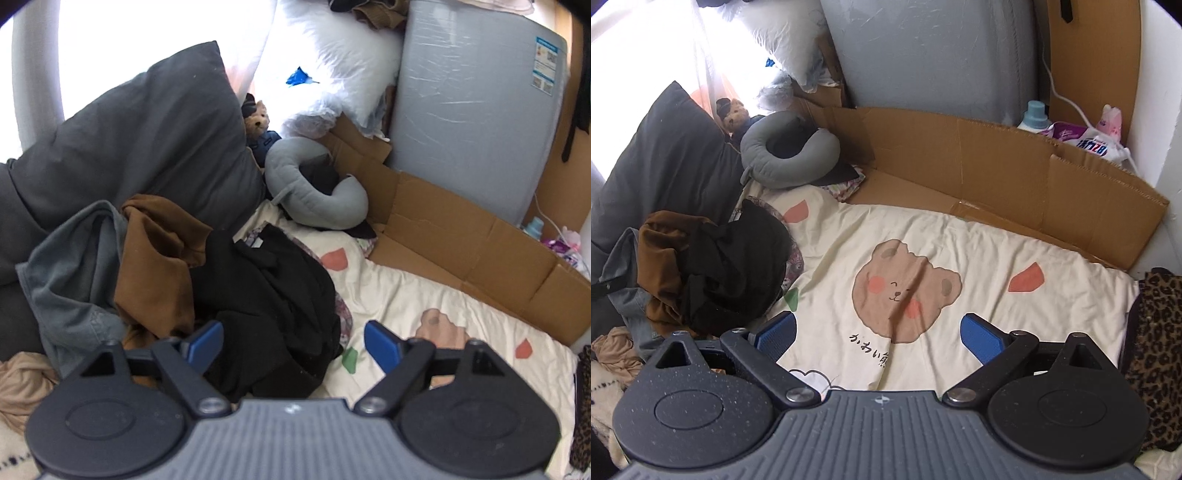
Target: Fold clothes
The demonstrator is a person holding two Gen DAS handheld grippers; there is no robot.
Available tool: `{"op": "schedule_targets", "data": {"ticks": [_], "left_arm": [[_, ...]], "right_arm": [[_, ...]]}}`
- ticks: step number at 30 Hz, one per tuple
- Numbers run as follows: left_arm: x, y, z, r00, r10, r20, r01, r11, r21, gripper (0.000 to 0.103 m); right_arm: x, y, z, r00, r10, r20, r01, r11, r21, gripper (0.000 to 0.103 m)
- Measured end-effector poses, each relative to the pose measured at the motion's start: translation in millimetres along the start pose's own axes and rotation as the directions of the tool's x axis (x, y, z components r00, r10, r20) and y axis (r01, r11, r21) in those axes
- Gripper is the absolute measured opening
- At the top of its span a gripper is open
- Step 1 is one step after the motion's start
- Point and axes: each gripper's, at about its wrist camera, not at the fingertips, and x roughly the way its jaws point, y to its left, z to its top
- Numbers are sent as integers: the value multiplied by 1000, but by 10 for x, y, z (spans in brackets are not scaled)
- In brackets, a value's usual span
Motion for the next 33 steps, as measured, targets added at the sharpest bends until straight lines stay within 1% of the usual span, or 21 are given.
{"op": "schedule_targets", "data": {"ticks": [4,7,9,13,14,17,22,25,28,29,30,31,32,33], "left_arm": [[230,-24,-48,1000,-1,-5,1,1000,6,81],[395,-65,-111,1000,-1,-24,2,999,32,80],[526,-65,-178,999,11,-32,-10,999,41,80],[805,9,-293,998,21,-54,-22,1000,-13,80],[866,20,-308,998,26,-60,-27,1000,-14,79],[1010,44,-335,997,32,-65,-34,999,-17,78],[1257,63,-374,997,47,-68,-48,999,-25,78],[1456,72,-407,997,67,-49,-69,997,-40,74],[1678,102,-452,996,84,-40,-87,995,-58,64],[1748,117,-468,995,88,-42,-90,994,-64,56],[1804,130,-487,994,97,-48,-101,992,-70,50],[1844,143,-511,993,106,-50,-110,991,-76,37],[1854,148,-541,991,130,-44,-133,988,-73,20],[1864,153,-571,987,154,-38,-156,985,-69,12]], "right_arm": [[208,-58,-111,1000,-27,-6,27,1000,-15,97],[354,-110,-224,1000,-15,-20,15,1000,-8,97],[451,-150,-301,1000,-8,-30,9,1000,4,97],[615,-207,-446,999,5,-41,-4,1000,12,97],[654,-221,-478,999,9,-47,-8,1000,16,97],[747,-242,-554,998,13,-65,-12,1000,13,91],[862,-275,-632,998,30,-55,-30,999,14,91],[937,-307,-678,998,47,-41,-47,999,20,91],[1050,-343,-768,996,76,-35,-75,997,37,91],[1096,-341,-804,996,75,-45,-73,997,36,91],[1143,-334,-839,996,73,-60,-71,997,33,91],[1168,-324,-869,995,73,-71,-72,997,27,91],[1178,-311,-894,994,76,-77,-75,997,19,91],[1187,-298,-920,993,79,-83,-78,997,12,91]]}}
